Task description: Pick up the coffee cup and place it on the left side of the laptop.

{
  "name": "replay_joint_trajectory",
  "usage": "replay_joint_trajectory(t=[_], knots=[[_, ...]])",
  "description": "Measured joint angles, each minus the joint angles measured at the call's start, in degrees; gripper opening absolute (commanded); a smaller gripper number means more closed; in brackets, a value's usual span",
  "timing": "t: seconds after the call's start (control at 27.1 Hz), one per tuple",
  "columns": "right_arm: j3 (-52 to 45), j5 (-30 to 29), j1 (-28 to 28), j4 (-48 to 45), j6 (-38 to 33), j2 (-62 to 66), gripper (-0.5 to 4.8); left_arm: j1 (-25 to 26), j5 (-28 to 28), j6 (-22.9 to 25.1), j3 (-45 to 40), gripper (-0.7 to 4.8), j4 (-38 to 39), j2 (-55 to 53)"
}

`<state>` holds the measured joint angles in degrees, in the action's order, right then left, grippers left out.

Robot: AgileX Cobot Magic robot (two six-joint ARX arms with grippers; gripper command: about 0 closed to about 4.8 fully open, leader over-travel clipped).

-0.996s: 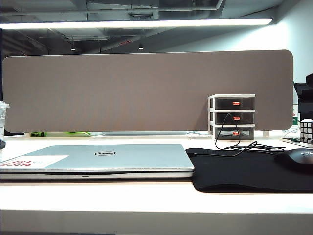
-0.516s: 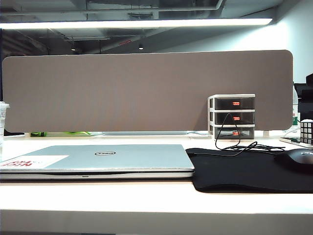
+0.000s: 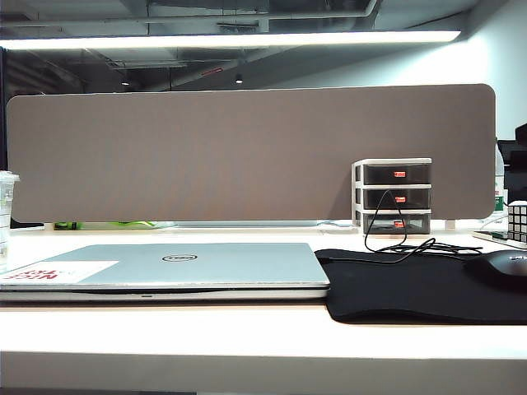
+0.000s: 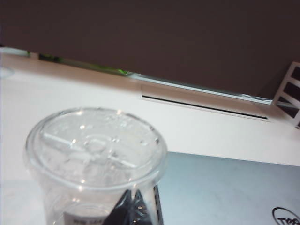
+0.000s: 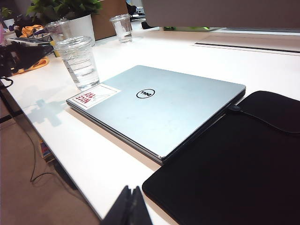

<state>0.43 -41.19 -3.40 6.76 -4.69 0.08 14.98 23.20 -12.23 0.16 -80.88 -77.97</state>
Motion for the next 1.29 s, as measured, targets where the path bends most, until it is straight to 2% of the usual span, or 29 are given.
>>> replay_joint_trajectory(t=[0.22, 0.37, 0.55, 0.66, 0.88, 1.0, 1.07, 1.29], knots=[[0.00, 0.00, 0.00, 0.00, 0.00, 0.00, -0.01, -0.02, 1.33, -1.03, 0.00, -0.05, 1.27, 7.63], [0.00, 0.00, 0.00, 0.00, 0.00, 0.00, -0.01, -0.02, 2.27, -1.60, 0.00, -0.05, 6.82, 16.00], [0.00, 1.09, 0.00, 0.00, 0.00, 0.00, -0.01, -0.02, 2.29, -1.55, 0.02, -0.06, 17.94, 28.92], [0.00, 3.83, 0.00, 0.00, 0.02, 0.00, -0.01, -0.02, 2.29, -0.57, 0.07, -0.05, 25.88, 35.52], [0.00, 15.04, 0.00, -0.24, 0.04, 0.00, -0.01, -0.02, 1.44, 1.73, 0.07, -0.06, 43.93, 49.81], [0.00, 24.04, 0.00, -3.23, 2.32, 0.00, -0.01, -0.02, 1.14, 2.56, 0.02, -0.06, 53.09, 57.90], [0.00, 28.04, 0.00, -4.83, 5.40, 0.00, -0.01, -0.02, 0.57, 4.17, 0.07, -0.06, 56.76, 61.96], [0.00, 36.57, 0.00, -6.14, 6.49, 0.00, -0.02, -0.02, -2.38, 6.03, 0.07, -0.05, 64.89, 72.91]])
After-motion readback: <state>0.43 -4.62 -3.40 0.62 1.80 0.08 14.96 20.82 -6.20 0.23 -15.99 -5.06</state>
